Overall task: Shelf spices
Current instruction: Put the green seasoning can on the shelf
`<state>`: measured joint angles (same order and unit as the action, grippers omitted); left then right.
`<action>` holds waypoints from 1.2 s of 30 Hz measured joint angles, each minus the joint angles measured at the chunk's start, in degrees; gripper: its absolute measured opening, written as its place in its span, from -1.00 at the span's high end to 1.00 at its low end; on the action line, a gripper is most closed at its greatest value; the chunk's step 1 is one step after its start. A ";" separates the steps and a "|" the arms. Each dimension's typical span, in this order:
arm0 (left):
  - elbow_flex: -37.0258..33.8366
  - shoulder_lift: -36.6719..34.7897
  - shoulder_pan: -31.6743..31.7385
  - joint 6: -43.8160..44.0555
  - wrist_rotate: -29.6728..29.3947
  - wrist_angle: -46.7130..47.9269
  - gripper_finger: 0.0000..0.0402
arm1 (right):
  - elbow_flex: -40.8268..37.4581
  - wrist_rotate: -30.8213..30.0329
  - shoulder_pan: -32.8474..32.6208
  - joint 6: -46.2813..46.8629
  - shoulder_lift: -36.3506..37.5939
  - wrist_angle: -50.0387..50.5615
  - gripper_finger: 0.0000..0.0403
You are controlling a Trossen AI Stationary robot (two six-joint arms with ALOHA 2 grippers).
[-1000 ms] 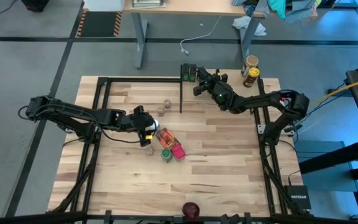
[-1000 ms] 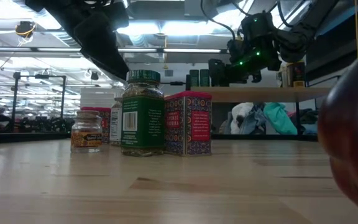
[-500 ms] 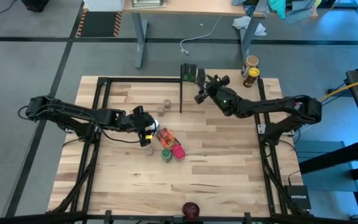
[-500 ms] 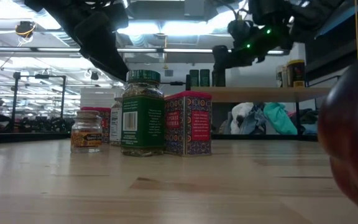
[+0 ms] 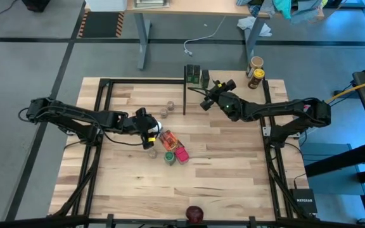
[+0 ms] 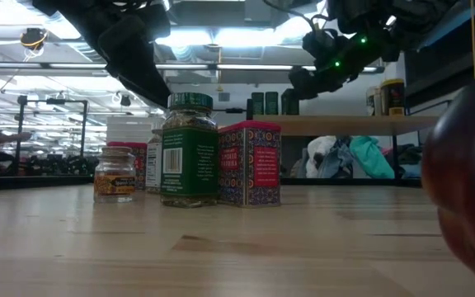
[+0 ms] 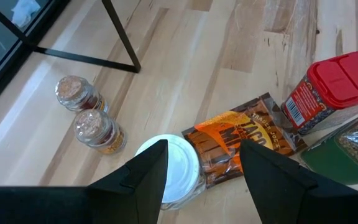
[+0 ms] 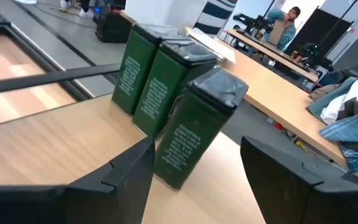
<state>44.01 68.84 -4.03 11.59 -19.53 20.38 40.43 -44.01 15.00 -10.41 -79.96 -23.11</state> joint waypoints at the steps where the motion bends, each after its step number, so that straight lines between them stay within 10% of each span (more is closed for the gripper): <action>1: 0.00 0.00 0.00 0.00 -0.01 0.00 0.03 | 0.00 -0.02 0.04 0.00 0.00 0.03 -0.21; 36: -0.02 0.00 0.06 -1.07 -0.21 -0.39 0.03 | -0.02 24.94 14.49 1.95 -3.71 -3.93 -0.21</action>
<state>43.99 68.84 -3.97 10.52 -19.74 19.99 40.40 -19.07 29.49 -8.47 -83.68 -27.04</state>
